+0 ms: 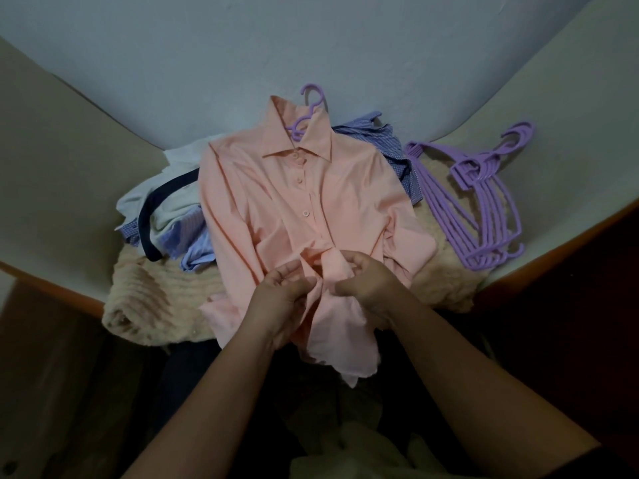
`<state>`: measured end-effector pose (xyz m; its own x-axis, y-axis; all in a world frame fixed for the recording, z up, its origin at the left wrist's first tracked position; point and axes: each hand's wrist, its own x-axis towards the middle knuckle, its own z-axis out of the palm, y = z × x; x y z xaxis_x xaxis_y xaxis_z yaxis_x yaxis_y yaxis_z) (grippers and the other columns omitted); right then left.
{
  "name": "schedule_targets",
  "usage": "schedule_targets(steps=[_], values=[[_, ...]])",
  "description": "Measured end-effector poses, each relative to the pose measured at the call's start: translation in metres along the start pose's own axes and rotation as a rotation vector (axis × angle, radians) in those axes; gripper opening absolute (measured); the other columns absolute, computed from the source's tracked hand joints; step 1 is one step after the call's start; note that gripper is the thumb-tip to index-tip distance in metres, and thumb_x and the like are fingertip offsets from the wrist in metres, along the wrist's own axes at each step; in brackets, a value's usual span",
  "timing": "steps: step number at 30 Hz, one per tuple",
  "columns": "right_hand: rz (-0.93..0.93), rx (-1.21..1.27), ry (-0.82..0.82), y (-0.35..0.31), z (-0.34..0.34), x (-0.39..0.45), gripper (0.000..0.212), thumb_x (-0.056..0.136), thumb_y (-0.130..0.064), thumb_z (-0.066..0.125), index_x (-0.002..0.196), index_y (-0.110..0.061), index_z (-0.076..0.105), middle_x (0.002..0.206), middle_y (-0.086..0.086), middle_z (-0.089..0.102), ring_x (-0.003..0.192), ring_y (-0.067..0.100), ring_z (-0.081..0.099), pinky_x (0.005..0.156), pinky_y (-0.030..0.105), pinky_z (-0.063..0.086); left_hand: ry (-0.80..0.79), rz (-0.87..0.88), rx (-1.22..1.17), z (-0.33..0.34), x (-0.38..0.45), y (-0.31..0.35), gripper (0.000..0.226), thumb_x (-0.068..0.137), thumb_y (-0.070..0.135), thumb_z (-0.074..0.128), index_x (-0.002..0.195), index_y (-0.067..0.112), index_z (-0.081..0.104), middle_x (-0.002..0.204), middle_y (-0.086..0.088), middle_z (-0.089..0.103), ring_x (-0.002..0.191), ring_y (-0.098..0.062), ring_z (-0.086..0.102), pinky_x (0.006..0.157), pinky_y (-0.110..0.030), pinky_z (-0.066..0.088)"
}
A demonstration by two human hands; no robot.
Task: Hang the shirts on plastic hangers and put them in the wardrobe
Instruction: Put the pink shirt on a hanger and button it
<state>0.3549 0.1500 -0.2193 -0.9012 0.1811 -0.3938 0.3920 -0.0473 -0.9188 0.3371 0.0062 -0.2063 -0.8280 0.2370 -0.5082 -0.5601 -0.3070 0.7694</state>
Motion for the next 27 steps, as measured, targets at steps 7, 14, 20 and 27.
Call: schedule_targets(steps=[7, 14, 20, 27], values=[[0.064, 0.182, 0.231, 0.005, -0.007, 0.010, 0.040, 0.072, -0.003, 0.071, 0.109, -0.017, 0.065, 0.105, 0.004, 0.070, 0.100, 0.026, 0.064, 0.092, 0.043, 0.052, 0.019, 0.048, 0.103, 0.006, -0.006, -0.002, 0.034, 0.085, -0.010, 0.060, 0.114, 0.007, 0.058, 0.095, -0.010, 0.067, 0.085, -0.017, 0.065, 0.072, -0.022, 0.056], [-0.004, 0.243, 0.134, 0.008, 0.006, 0.006, 0.043, 0.070, 0.006, 0.072, 0.108, -0.011, 0.062, 0.108, 0.015, 0.068, 0.105, 0.033, 0.062, 0.097, 0.048, 0.048, 0.043, 0.119, 0.124, 0.011, -0.007, -0.006, 0.021, 0.085, -0.006, 0.063, 0.095, 0.013, 0.061, 0.091, -0.009, 0.070, 0.087, -0.019, 0.066, 0.092, -0.034, 0.052], [-0.020, 0.227, 0.193, 0.009, 0.007, 0.002, 0.062, 0.053, -0.013, 0.079, 0.113, -0.010, 0.063, 0.106, 0.013, 0.068, 0.102, 0.031, 0.064, 0.093, 0.047, 0.051, 0.081, 0.167, 0.143, 0.010, -0.010, -0.009, 0.023, 0.085, -0.002, 0.065, 0.102, 0.012, 0.059, 0.090, -0.006, 0.070, 0.079, -0.013, 0.066, 0.082, -0.028, 0.055], [-0.057, 0.181, 0.159, 0.012, 0.007, -0.005, 0.074, 0.039, -0.027, 0.079, 0.110, -0.009, 0.065, 0.102, 0.013, 0.070, 0.098, 0.030, 0.066, 0.092, 0.048, 0.052, 0.063, 0.188, 0.155, 0.010, -0.015, -0.013, 0.020, 0.085, -0.003, 0.064, 0.096, 0.013, 0.062, 0.085, -0.002, 0.072, 0.081, -0.012, 0.068, 0.087, -0.031, 0.054]])
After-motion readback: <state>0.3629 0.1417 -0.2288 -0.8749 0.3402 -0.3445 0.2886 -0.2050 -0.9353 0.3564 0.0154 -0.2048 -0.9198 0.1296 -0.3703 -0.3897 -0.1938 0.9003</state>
